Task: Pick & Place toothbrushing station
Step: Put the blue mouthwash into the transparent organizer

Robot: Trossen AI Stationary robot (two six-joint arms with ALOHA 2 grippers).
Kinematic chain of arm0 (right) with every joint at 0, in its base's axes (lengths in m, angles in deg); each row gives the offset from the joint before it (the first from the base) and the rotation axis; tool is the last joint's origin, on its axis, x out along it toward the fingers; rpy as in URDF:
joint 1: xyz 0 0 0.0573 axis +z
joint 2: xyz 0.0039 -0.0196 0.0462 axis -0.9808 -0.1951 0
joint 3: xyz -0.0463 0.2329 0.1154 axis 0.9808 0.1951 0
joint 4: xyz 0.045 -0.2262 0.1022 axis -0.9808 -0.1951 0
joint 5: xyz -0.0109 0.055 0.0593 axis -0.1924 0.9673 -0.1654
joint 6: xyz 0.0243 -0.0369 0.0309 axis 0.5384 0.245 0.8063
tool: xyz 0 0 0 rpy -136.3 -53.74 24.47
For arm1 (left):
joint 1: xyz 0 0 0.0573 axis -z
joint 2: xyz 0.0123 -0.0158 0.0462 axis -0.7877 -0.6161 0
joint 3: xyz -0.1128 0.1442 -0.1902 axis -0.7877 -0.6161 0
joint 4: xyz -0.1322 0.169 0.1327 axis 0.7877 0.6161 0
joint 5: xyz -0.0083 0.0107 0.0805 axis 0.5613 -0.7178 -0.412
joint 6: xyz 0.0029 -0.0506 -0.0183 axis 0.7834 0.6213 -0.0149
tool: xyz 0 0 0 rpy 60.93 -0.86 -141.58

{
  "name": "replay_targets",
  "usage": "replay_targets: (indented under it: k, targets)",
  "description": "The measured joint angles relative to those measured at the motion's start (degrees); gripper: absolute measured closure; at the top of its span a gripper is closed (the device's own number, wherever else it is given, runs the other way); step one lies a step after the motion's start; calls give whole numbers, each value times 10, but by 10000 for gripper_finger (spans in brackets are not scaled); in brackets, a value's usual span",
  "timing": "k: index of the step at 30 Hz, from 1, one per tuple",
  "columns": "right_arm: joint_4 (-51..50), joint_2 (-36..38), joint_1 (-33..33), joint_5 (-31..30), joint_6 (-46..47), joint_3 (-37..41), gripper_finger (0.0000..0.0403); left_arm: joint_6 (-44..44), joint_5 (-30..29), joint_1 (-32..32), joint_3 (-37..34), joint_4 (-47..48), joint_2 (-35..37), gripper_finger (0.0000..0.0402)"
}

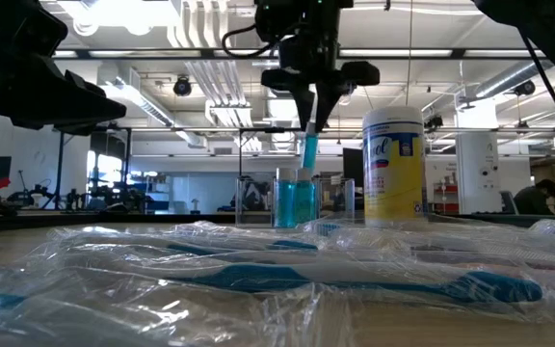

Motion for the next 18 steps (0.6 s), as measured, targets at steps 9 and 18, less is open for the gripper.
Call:
replay_targets:
  k: [9, 18]
  targets:
    - [36, -1, 0, 0, -19, 47, 316, 0, 0, 0, 0, 2, 0, 378]
    - [63, -2, -3, 3, -28, 81, 316, 1, 0, 0, 0, 2, 0, 378]
